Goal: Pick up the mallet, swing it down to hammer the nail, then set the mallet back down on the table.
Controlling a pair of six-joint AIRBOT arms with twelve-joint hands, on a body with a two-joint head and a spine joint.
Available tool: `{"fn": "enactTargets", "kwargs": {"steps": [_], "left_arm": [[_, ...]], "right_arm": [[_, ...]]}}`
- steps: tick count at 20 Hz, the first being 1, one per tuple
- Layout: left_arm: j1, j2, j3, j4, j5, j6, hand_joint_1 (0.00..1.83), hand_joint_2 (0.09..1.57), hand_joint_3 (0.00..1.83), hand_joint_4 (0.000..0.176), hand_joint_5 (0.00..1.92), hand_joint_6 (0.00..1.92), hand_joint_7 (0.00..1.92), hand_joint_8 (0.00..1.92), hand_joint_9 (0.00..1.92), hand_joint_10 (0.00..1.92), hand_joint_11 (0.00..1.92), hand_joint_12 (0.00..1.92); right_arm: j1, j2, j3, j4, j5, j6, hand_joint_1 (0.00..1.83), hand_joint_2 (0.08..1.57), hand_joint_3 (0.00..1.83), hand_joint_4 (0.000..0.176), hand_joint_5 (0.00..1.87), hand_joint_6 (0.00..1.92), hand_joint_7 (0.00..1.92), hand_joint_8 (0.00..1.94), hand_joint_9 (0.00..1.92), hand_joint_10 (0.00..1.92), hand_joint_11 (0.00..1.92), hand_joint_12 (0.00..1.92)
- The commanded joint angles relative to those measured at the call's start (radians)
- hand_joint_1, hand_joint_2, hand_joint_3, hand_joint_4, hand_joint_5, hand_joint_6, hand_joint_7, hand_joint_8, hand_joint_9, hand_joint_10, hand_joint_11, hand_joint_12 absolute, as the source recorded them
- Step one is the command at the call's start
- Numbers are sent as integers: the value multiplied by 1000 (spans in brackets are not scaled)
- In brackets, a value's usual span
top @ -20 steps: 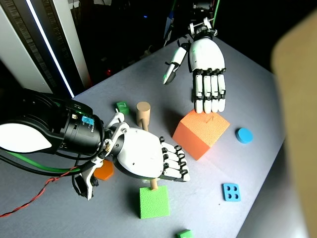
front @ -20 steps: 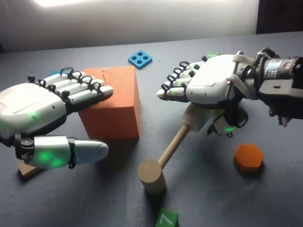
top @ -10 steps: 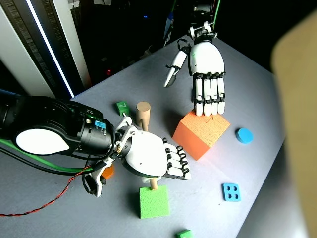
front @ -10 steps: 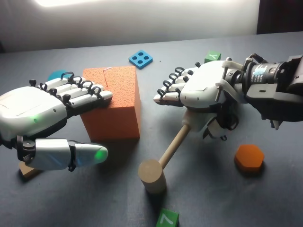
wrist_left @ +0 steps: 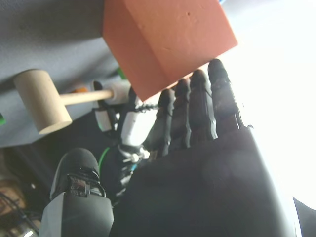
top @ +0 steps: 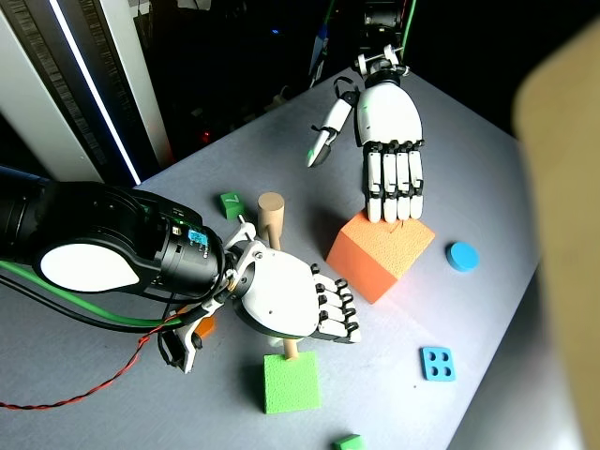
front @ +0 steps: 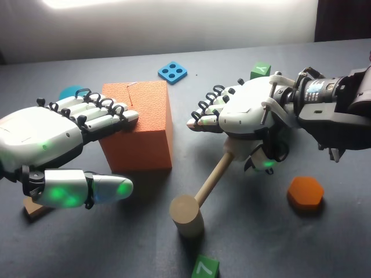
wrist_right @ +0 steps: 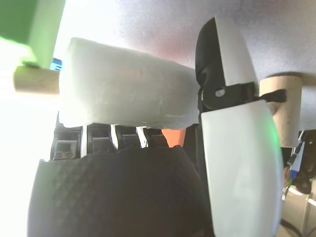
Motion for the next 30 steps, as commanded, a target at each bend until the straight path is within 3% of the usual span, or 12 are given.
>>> {"fn": "enactTargets", "kwargs": {"steps": [1,11,14,22,24,29,30], "left_arm": [[-2,-2,0,-11,-77,-13,0,1150,1,0,134,1,109,3,80,2,0,203],[7,-10,-8,-11,-65,-39,0,1153,0,0,131,1,108,2,87,3,0,210],[7,-11,-11,-11,-65,-39,0,1159,0,0,160,1,129,0,104,0,0,240],[-4,-11,-16,-11,-63,-39,0,1147,0,0,141,3,122,5,98,4,0,265],[-6,-11,-16,-11,-63,-39,0,1160,3,0,112,3,101,1,75,1,0,186],[-7,-11,-16,-11,-61,-39,0,1150,0,0,149,3,129,3,105,3,0,252],[-7,-11,-16,-11,-60,-39,0,1146,0,0,146,2,132,4,106,3,0,251]], "right_arm": [[4,0,3,-2,82,4,991,1032,15,0,15,5,0,0,0,0,0,0],[5,-9,18,9,46,7,969,1078,20,0,92,21,46,7,3,0,4,16],[9,-6,18,171,31,-126,961,1091,9,0,103,7,54,1,8,2,0,75],[15,-6,26,175,21,-111,931,1089,1,0,92,4,71,2,45,6,0,248],[14,-6,26,176,18,-111,934,1090,0,0,95,3,77,2,53,7,0,304],[13,-5,26,190,11,-105,954,1095,2,0,139,9,93,1,51,2,0,254],[13,-5,26,190,11,-105,935,1099,3,0,153,9,113,5,73,9,0,328]]}}
